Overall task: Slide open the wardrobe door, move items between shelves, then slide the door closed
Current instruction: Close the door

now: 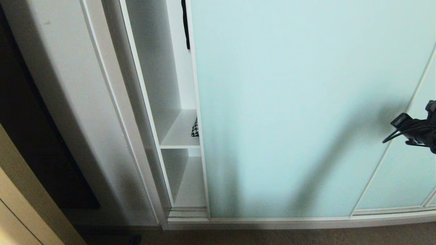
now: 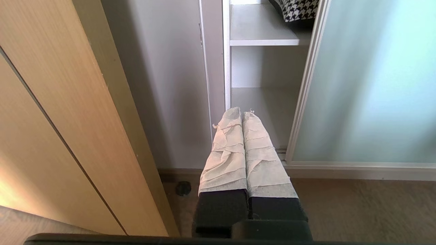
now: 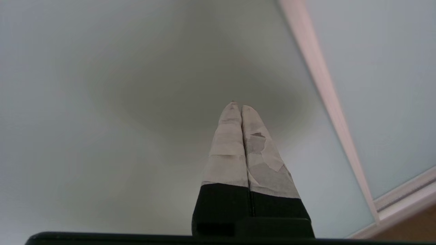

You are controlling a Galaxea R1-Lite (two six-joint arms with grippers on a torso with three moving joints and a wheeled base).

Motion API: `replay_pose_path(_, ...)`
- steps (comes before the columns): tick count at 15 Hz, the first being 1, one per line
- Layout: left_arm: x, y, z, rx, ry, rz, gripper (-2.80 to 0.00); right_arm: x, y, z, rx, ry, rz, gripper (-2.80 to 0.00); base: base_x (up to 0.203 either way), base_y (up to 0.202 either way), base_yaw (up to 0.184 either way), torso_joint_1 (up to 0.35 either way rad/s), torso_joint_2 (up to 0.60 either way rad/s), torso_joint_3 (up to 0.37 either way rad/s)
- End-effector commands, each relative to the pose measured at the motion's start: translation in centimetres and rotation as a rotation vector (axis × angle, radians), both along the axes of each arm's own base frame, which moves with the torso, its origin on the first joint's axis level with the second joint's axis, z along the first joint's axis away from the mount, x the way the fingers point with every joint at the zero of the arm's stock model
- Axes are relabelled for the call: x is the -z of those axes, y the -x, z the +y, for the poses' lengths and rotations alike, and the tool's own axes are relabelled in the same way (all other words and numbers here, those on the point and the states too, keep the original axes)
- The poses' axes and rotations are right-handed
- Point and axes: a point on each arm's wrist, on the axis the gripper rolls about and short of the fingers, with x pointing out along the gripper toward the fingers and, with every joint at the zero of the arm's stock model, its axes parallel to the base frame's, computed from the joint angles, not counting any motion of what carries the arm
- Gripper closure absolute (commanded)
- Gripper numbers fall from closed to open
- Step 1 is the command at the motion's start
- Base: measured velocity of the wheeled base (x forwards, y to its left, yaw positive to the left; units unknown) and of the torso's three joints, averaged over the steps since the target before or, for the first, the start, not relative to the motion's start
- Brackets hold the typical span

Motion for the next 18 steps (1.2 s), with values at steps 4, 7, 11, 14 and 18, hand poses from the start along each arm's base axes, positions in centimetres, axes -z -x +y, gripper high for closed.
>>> replay_pose_path(4,0.0,0.0,0.0,-0.001,0.000,0.002,0.00,-4.8,4.1,3.3,-0.089,0.001,-0.031,0.00,0.000,0.000,0.000,0.000,0.00,0.000)
replay_pose_path(7,0.0,0.0,0.0,-0.001,0.000,0.002,0.00,-5.2,5.5,1.2,-0.101,0.028,-0.037,0.00,0.000,0.000,0.000,0.000,0.00,0.000)
replay_pose_path(11,0.0,0.0,0.0,-0.001,0.000,0.002,0.00,-5.2,5.3,-2.5,-0.065,0.072,-0.068,0.00,0.000,0.000,0.000,0.000,0.00,0.000)
replay_pose_path(14,0.0,0.0,0.0,0.000,0.000,0.002,0.00,-3.2,4.0,-4.4,-0.043,0.081,-0.056,0.00,0.000,0.000,0.000,0.000,0.00,0.000)
replay_pose_path(18,0.0,0.0,0.0,-0.001,0.000,0.002,0.00,-0.6,1.6,-5.8,0.001,0.097,-0.053,0.00,0.000,0.000,0.000,0.000,0.00,0.000)
